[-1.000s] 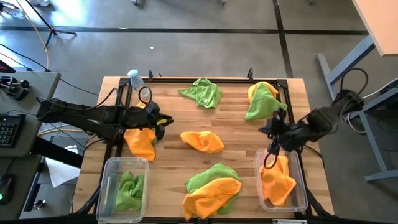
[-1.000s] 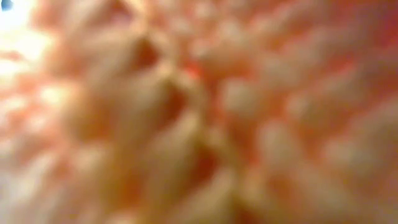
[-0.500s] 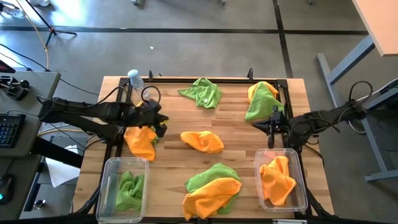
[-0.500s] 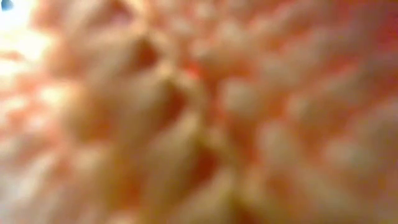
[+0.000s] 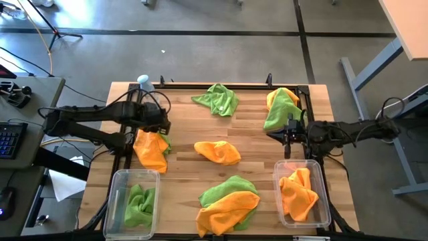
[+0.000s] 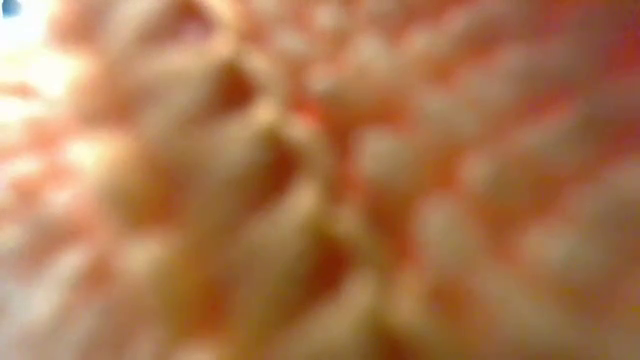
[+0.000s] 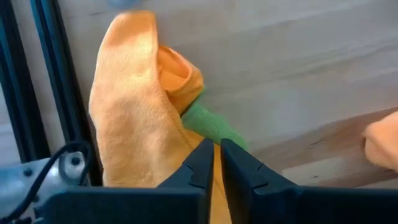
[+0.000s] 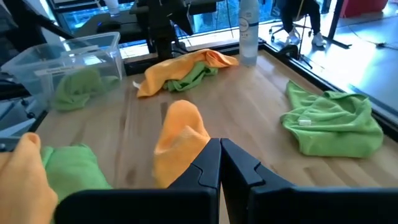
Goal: Sort microfiber towel by color & place in baskets
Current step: Put the yellow towel into the right transparent bin
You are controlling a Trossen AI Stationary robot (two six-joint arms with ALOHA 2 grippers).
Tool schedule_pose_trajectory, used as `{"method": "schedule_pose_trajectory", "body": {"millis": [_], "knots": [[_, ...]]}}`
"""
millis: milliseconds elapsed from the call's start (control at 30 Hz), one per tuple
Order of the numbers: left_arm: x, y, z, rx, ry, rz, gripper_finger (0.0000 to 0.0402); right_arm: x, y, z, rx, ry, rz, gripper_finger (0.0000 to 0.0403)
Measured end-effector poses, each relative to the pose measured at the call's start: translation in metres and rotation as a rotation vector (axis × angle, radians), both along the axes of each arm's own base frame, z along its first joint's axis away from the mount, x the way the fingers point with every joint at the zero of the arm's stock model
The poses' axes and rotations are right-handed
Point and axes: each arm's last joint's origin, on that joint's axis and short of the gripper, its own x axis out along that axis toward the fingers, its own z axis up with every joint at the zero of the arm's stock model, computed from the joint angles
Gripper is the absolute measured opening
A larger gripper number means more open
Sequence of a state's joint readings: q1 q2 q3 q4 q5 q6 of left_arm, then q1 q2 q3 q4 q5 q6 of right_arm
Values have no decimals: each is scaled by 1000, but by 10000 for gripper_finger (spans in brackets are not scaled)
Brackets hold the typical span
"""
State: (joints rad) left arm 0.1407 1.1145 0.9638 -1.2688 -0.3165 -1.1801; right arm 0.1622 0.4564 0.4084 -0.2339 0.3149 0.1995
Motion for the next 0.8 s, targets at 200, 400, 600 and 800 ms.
{"method": "schedule_pose_trajectory", "body": {"millis": [200, 400, 600, 800], "knots": [[-1, 7, 0, -36, -22, 90, 81, 1, -3, 2, -36, -14, 31, 0], [2, 17, -6, -33, 20, 143, 129, 4, -4, 13, -78, -114, 122, 0], [16, 29, -26, -84, 136, 189, 138, 4, -6, 14, -100, -131, 185, 0], [31, 35, -50, -169, 262, 177, 138, 4, -5, 14, -70, -133, 235, 0]]}}
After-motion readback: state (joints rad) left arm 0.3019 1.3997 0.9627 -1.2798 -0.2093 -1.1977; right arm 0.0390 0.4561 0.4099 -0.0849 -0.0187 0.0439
